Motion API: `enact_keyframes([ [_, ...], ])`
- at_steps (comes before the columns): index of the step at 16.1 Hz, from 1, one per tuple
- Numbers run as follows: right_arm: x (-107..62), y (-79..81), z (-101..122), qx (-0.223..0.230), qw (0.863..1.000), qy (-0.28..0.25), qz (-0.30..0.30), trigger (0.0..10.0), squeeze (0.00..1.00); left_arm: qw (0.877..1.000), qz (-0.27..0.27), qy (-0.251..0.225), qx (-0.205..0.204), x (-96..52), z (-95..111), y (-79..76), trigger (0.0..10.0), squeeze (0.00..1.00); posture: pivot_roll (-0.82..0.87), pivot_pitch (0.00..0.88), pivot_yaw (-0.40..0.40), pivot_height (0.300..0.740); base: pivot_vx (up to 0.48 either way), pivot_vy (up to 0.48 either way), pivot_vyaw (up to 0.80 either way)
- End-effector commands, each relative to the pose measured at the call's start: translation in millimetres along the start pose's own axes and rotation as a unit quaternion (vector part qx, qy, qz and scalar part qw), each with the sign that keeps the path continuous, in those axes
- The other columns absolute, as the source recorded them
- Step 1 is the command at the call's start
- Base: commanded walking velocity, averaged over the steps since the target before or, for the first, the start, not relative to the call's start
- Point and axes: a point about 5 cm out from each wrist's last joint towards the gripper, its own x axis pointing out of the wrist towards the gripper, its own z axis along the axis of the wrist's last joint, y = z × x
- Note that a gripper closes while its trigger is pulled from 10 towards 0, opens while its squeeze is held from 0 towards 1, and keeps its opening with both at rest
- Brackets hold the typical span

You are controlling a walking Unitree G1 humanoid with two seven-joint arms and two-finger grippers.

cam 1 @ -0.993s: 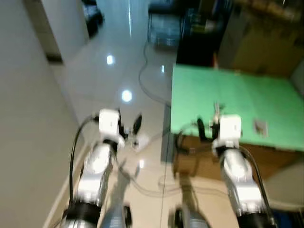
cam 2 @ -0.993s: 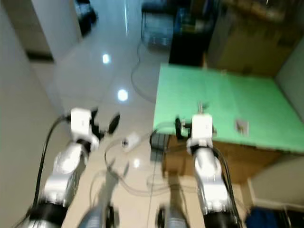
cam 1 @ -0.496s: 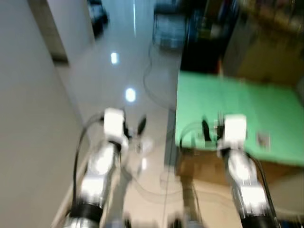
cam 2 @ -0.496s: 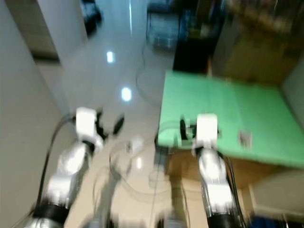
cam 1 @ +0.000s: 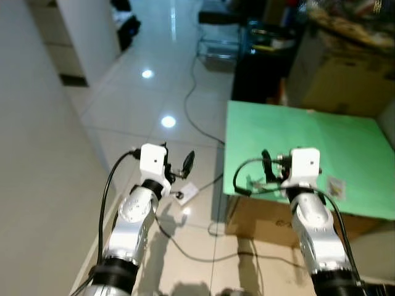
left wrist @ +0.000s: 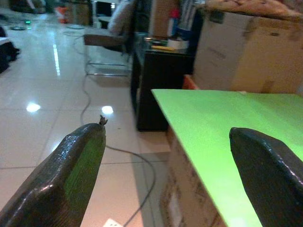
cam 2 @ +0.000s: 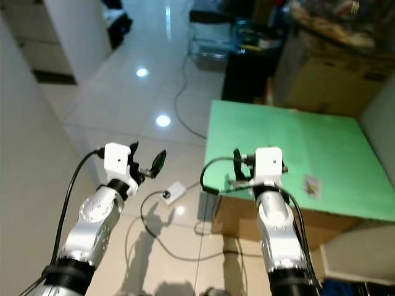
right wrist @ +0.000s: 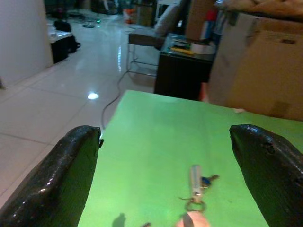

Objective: Hang keys on a hook

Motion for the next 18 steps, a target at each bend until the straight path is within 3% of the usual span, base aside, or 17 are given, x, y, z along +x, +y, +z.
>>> enact_keyframes([
  [1, -0.2, -2.8, -4.3, 0.005, 1.000, 0.013, -0.002, 10.0, 0.00, 1.000, -0.005, -0.002, 0.003, 3.3, 1.3, -2.7, 10.0, 0.00, -0.08, 0.000, -0.033, 0.740, 0.000, 0.000, -0.72],
  [8, 0.7, -2.6, -3.7, -0.003, 1.000, 0.010, -0.005, 10.0, 0.00, 1.000, 0.001, -0.002, 0.005, 5.4, 1.7, -1.1, 10.0, 0.00, -0.09, 0.000, -0.032, 0.740, 0.000, 0.000, -0.10],
  [18, -1.0, -2.3, -7.3, -0.006, 1.000, 0.022, -0.003, 10.0, 0.00, 1.000, 0.003, 0.005, 0.004, 11.4, 1.8, 2.6, 10.0, 0.00, -0.10, 0.000, -0.013, 0.740, 0.000, 0.000, -0.78],
])
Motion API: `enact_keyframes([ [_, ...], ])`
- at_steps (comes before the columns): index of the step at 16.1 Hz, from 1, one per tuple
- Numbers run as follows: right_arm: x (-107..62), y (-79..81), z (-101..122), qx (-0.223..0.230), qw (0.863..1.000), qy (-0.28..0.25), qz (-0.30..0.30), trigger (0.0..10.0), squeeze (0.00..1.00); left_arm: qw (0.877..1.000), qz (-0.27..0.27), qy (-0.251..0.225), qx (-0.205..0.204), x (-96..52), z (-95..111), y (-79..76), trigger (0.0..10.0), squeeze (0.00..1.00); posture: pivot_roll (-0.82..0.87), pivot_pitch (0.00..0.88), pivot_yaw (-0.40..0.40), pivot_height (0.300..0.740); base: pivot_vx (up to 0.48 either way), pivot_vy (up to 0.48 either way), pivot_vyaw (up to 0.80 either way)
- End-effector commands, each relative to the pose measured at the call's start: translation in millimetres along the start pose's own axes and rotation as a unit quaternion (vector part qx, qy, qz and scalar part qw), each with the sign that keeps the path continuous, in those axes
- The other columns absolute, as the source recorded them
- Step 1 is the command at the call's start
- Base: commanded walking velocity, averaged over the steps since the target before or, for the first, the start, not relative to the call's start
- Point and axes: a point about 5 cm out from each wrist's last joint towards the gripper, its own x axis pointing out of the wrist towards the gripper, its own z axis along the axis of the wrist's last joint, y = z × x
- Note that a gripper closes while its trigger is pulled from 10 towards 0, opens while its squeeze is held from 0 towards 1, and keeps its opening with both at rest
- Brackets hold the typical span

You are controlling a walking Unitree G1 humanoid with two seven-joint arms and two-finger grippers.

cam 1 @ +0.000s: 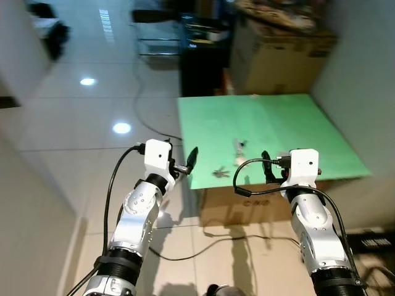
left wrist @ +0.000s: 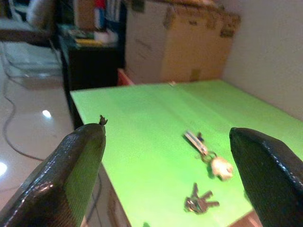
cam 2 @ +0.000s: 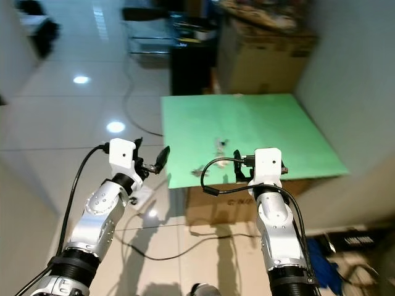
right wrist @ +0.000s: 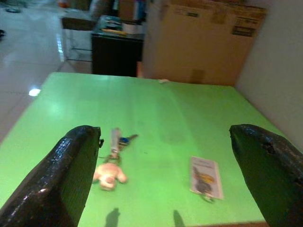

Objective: Hang keys on a hook

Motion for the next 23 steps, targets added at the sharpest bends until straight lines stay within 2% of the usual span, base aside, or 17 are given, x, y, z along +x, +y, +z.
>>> enact_keyframes([
  [1, -1.4, -1.8, -2.2, -0.004, 1.000, 0.009, 0.000, 10.0, 0.00, 1.000, 0.001, -0.001, 0.000, 2.3, 1.4, 0.8, 10.0, 0.00, -0.10, 0.000, -0.013, 0.740, 0.000, 0.000, -0.77],
  [4, -0.8, -1.0, -1.8, -0.003, 1.000, 0.004, 0.005, 10.0, 0.00, 1.000, 0.002, -0.001, 0.002, 4.8, 1.6, 0.0, 10.0, 0.00, -0.10, 0.000, -0.014, 0.740, 0.000, 0.000, -0.73],
  [6, -0.5, -0.4, -0.2, -0.009, 1.000, -0.002, 0.008, 10.0, 0.00, 1.000, -0.003, -0.005, 0.001, 6.5, 3.0, -1.9, 10.0, 0.00, -0.10, 0.000, -0.014, 0.740, 0.000, 0.000, 0.00],
  [16, -1.7, 1.1, -0.3, -0.008, 1.000, -0.006, 0.009, 10.0, 0.00, 1.000, -0.022, -0.019, 0.002, 5.6, 4.8, -7.9, 10.0, 0.00, -0.10, 0.000, -0.012, 0.740, 0.480, 0.000, 0.00],
  [23, 1.7, 5.5, -1.0, 0.004, 1.000, 0.001, 0.021, 10.0, 0.00, 1.000, -0.006, -0.016, -0.003, 5.1, 3.2, -4.7, 10.0, 0.00, -0.10, 0.000, -0.017, 0.740, 0.000, 0.000, 0.00],
])
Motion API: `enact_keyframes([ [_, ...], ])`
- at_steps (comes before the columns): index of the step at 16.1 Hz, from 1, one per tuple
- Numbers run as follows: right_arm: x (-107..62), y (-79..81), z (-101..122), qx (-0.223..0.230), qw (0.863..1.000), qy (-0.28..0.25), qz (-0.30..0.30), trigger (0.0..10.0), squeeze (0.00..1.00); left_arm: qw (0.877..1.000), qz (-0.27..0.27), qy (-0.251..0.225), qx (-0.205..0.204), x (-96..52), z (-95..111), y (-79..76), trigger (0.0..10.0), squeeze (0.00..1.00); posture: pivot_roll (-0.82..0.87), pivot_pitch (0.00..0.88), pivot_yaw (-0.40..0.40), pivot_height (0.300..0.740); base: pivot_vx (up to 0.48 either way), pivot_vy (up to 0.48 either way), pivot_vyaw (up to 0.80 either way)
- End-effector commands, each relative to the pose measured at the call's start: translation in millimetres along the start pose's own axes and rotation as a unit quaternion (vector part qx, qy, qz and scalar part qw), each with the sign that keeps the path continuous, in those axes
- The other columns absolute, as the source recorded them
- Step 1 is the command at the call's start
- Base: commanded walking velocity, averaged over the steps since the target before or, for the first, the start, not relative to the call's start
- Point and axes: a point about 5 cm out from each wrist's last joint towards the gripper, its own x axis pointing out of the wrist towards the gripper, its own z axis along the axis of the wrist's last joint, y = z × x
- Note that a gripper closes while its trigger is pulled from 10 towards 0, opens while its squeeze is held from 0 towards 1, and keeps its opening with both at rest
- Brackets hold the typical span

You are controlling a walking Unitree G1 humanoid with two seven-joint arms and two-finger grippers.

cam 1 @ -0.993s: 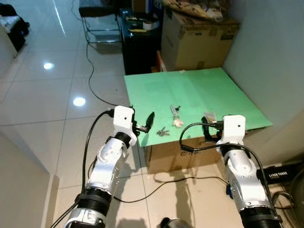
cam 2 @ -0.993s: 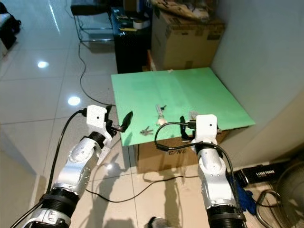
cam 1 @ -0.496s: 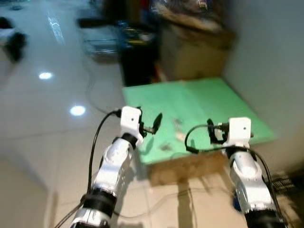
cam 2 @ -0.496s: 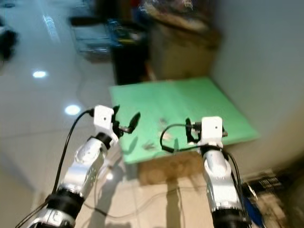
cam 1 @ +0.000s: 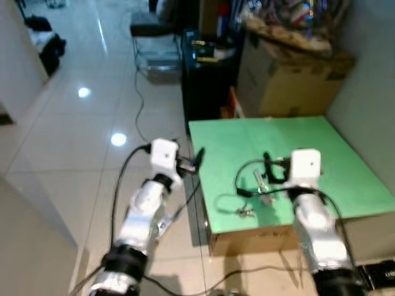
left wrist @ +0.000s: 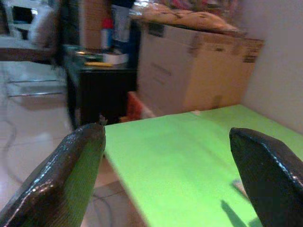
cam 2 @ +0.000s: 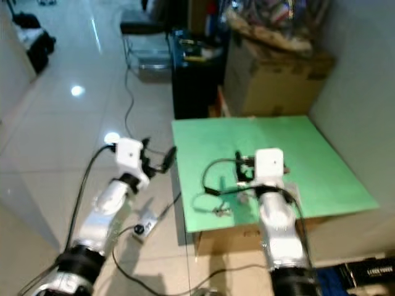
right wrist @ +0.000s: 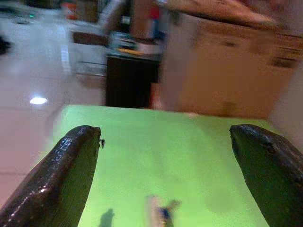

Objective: Hang keys on a hook

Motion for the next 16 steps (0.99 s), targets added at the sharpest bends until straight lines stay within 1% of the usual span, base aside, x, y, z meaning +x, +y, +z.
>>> enact_keyframes([
  [1, 3.1, -4.4, -3, 0.014, 1.000, 0.014, -0.006, 10.0, 0.00, 1.000, 0.002, -0.002, -0.001, 0.3, 1, -0.3, 10.0, 0.00, -0.09, 0.000, -0.015, 0.740, 0.000, 0.000, 0.00],
  [3, 7.1, -6.5, -4, 0.034, 0.999, 0.022, -0.015, 10.0, 0.00, 1.000, -0.003, 0.000, 0.008, -0.2, 2, 0.8, 10.0, 0.00, -0.09, 0.000, -0.010, 0.740, 0.000, 0.000, 0.00],
  [5, 8.8, -6.8, -8, 0.044, 0.998, 0.031, -0.023, 10.0, 0.00, 0.999, -0.018, 0.009, 0.032, -3.3, 1, 6.5, 10.0, 0.00, -0.08, 0.000, -0.004, 0.740, 0.000, 0.000, 0.00],
  [6, 8.8, -5.6, -13, 0.046, 0.998, 0.041, -0.026, 10.0, 0.00, 0.999, -0.022, 0.013, 0.040, -7.4, 2, 15.0, 10.0, 0.00, -0.07, 0.000, 0.001, 0.740, 0.000, 0.000, 0.00],
  [7, 8.3, -4.0, -16, 0.048, 0.997, 0.047, -0.025, 10.0, 0.00, 0.999, -0.022, 0.013, 0.040, -9.9, 4, 19.4, 10.0, 0.00, -0.06, 0.004, 0.004, 0.740, 0.000, 0.000, 0.00],
  [8, 7.9, -0.2, -24, 0.050, 0.997, 0.062, -0.022, 10.0, 0.00, 0.998, -0.033, 0.012, 0.054, -15.0, 6, 24.2, 10.0, 0.00, -0.06, 0.004, 0.006, 0.740, 0.000, 0.000, 0.00],
  [9, 8.3, 2.7, -31, 0.052, 0.996, 0.075, -0.019, 10.0, 0.00, 0.996, -0.046, 0.015, 0.073, -19.1, 5, 24.8, 10.0, 0.00, -0.04, 0.004, 0.002, 0.740, 0.000, 0.000, 0.00],
  [10, 8.3, 2.7, -31, 0.052, 0.996, 0.075, -0.019, 10.0, 0.00, 0.996, -0.046, 0.015, 0.073, -19.1, 5, 24.8, 10.0, 0.00, -0.04, 0.004, 0.002, 0.740, 0.000, 0.000, 0.00],
  [11, 10.6, 4.8, -33, 0.052, 0.995, 0.080, -0.013, 10.0, 0.00, 0.996, -0.046, 0.023, 0.077, -21.5, -1, 24.2, 10.0, 0.00, -0.04, 0.002, -0.004, 0.740, 0.000, 0.000, 0.00],
  [12, 15.5, 6.2, -34, 0.041, 0.996, 0.083, -0.005, 10.0, 0.00, 0.996, -0.044, 0.027, 0.070, -21.8, -5, 17.4, 10.0, 0.00, -0.05, 0.003, -0.011, 0.740, 0.000, 0.000, 0.00],
  [13, 18.9, 6.9, -34, 0.035, 0.996, 0.083, -0.003, 10.0, 0.00, 0.997, -0.045, 0.026, 0.062, -21.6, -5, 13.1, 10.0, 0.00, -0.04, 0.004, -0.012, 0.740, 0.000, 0.000, 0.00],
  [14, 25.5, 8.1, -26, 0.031, 0.997, 0.065, -0.004, 10.0, 0.00, 0.997, -0.047, 0.025, 0.059, -22.6, -6, 8.5, 10.0, 0.00, -0.03, 0.012, -0.018, 0.740, 0.000, 0.000, 0.00],
  [16, 32.5, 10.2, -16, 0.029, 0.999, 0.045, -0.007, 10.0, 0.00, 0.997, -0.049, 0.027, 0.057, -25.0, -7, 5.8, 10.0, 0.00, -0.03, 0.022, -0.017, 0.740, 0.000, 0.000, 0.00],
])
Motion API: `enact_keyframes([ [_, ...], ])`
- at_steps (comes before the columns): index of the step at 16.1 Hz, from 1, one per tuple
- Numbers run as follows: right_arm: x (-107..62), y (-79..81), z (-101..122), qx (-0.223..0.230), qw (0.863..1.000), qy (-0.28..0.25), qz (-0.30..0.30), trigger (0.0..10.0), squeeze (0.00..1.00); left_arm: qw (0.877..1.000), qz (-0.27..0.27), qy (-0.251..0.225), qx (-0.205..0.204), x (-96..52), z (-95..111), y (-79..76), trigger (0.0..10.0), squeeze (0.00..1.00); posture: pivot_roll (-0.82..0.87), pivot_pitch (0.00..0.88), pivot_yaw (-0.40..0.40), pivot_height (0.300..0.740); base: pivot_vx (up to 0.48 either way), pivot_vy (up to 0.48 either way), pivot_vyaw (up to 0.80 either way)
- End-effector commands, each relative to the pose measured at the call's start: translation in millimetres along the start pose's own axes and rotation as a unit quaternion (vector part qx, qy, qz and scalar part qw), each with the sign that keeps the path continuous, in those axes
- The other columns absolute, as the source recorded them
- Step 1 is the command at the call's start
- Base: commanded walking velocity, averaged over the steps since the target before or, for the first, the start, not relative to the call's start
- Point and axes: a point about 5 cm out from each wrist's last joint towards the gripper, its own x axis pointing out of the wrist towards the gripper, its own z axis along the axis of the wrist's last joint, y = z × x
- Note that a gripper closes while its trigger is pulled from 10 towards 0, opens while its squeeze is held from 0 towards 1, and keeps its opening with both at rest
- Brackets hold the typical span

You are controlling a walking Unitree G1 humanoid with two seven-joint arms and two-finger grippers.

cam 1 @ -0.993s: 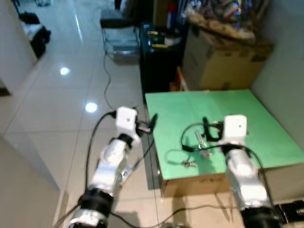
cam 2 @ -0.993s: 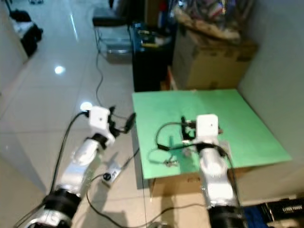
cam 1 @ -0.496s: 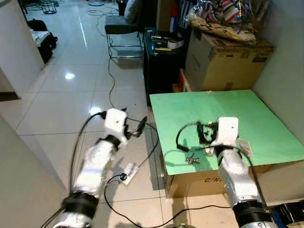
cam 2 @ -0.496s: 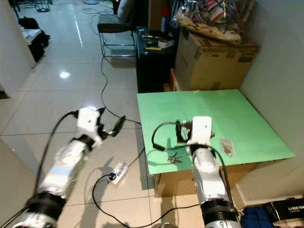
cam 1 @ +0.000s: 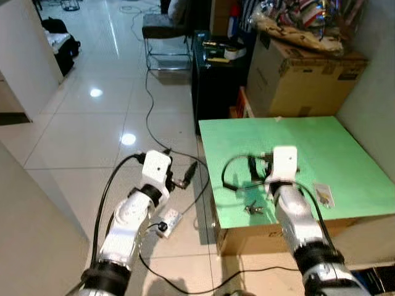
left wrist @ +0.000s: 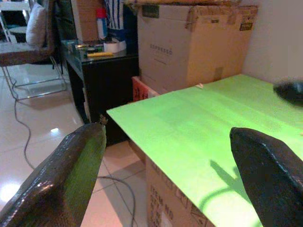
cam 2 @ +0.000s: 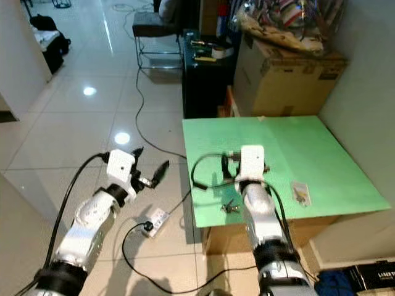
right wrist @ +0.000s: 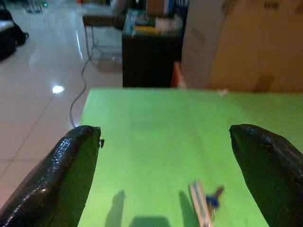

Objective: Hang keys on a hook

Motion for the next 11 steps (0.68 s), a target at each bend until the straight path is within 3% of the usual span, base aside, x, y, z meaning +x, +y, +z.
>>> enact_keyframes([
  [1, 5.5, 1.3, 7, 0.003, 1.000, -0.011, -0.006, 10.0, 0.00, 1.000, -0.006, 0.001, 0.005, -2.6, 2, -2.0, 10.0, 0.00, -0.01, 0.042, -0.014, 0.740, 0.000, 0.000, 0.00],
  [3, 11.5, 3.8, 9, 0.011, 1.000, -0.009, -0.011, 10.0, 0.00, 1.000, -0.008, 0.008, 0.007, -9.2, 0, -1.7, 10.0, 0.00, 0.01, 0.060, -0.009, 0.740, 0.000, 0.000, 0.00],
  [6, 11.9, 6.9, -9, 0.039, 0.998, 0.039, -0.025, 10.0, 0.00, 0.999, -0.046, 0.019, 0.019, -23.9, 1, -4.8, 10.0, 0.00, 0.07, 0.117, -0.010, 0.740, 0.000, 0.000, 0.00],
  [11, 5.0, 26.8, -33, 0.004, 0.995, 0.098, 0.004, 10.0, 0.00, 0.999, -0.043, 0.024, 0.020, -46.8, 2, -2.9, 10.0, 0.00, 0.13, 0.180, -0.028, 0.740, 0.000, 0.000, 0.00],
])
